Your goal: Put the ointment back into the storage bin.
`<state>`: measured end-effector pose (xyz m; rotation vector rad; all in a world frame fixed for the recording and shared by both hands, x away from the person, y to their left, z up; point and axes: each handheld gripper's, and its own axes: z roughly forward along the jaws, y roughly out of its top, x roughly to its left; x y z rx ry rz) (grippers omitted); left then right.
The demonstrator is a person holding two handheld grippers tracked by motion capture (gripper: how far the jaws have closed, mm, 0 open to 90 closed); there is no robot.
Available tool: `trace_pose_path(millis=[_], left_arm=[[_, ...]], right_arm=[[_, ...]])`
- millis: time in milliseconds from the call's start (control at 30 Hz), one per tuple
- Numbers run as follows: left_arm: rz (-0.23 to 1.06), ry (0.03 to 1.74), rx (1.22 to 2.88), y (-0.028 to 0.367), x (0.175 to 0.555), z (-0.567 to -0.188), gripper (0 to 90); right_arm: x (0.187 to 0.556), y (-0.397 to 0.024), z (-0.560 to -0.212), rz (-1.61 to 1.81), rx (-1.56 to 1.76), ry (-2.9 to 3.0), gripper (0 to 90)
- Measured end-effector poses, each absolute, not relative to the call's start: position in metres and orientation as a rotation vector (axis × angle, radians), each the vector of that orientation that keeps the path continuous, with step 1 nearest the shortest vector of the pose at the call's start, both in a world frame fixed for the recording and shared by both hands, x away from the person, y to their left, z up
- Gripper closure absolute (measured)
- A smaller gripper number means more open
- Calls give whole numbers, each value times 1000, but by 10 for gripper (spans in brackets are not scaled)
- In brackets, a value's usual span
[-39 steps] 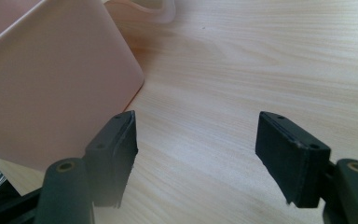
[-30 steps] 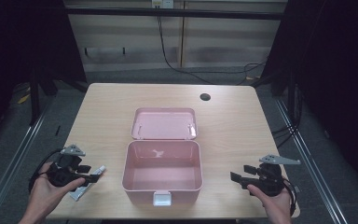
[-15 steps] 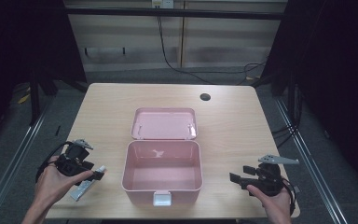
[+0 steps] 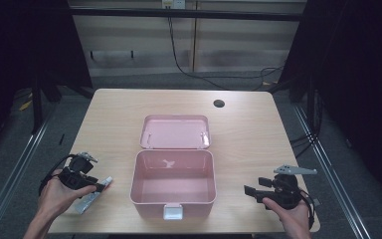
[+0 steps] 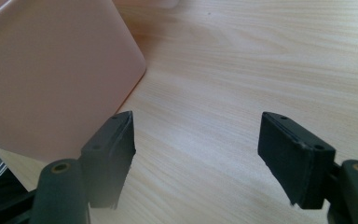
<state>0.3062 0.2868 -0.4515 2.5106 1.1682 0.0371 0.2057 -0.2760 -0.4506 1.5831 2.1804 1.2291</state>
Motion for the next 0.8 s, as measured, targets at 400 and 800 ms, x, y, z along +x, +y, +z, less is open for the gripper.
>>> trace_pose_path(millis=[400, 800], left_arm=[[5, 1136, 2601, 284, 307, -462, 684], [44, 1096, 2727, 271, 308, -464, 687]], right_arm=[[206, -276, -451, 1232, 1582, 2186, 272], [206, -275, -451, 1230, 1586, 2192, 264]])
